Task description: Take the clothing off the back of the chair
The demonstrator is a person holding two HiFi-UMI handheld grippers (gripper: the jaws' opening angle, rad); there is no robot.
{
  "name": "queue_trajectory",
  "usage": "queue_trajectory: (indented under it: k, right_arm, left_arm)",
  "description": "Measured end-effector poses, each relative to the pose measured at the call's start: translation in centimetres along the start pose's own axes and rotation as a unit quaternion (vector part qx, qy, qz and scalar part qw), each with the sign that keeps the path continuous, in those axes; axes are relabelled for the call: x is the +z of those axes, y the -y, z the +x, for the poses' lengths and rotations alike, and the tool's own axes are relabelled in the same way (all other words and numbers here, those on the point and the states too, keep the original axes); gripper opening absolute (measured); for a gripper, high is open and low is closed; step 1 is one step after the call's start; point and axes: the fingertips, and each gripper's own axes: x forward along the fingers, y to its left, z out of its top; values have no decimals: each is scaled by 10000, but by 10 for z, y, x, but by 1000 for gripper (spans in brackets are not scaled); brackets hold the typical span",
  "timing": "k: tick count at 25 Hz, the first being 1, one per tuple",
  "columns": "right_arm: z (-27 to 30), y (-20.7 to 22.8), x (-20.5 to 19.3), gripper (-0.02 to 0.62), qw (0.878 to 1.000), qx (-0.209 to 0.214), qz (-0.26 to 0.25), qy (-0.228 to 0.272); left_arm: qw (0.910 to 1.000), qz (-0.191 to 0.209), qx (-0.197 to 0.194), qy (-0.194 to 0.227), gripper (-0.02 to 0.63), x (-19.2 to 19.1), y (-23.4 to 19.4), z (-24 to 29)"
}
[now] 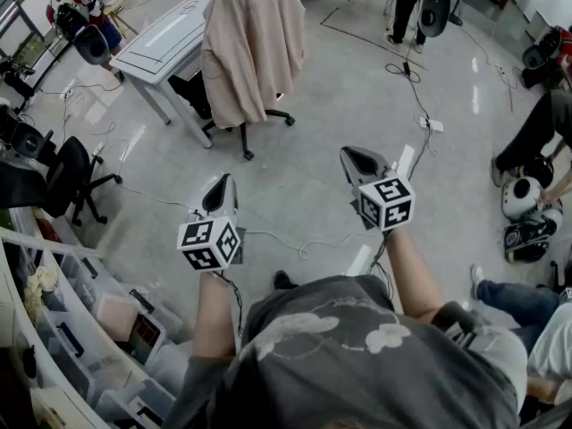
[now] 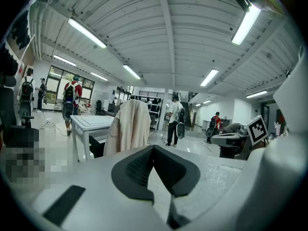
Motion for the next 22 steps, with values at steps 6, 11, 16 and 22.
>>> queue_trajectory:
  k: [6,11,16,22]
  right_arm:
    - [6,-7,0,-8,10000,-22,-5,-33]
    - [20,-12,-8,-8,9994,-220,-53,-246]
    - [36,-24,-7,-8,9990,-392,65,-212]
    - [49,-38,-7,-8,9974,-686,74,-207]
  left_arm:
    - [10000,9,7,-15,0,0,-11,0]
    - [9999,-70,-87,-123,0,-7,-28,5]
    - [9996,-67,-212,-169,0,-10,-50,8]
    - [9989,-118,-380,-243,0,-14,-81,13]
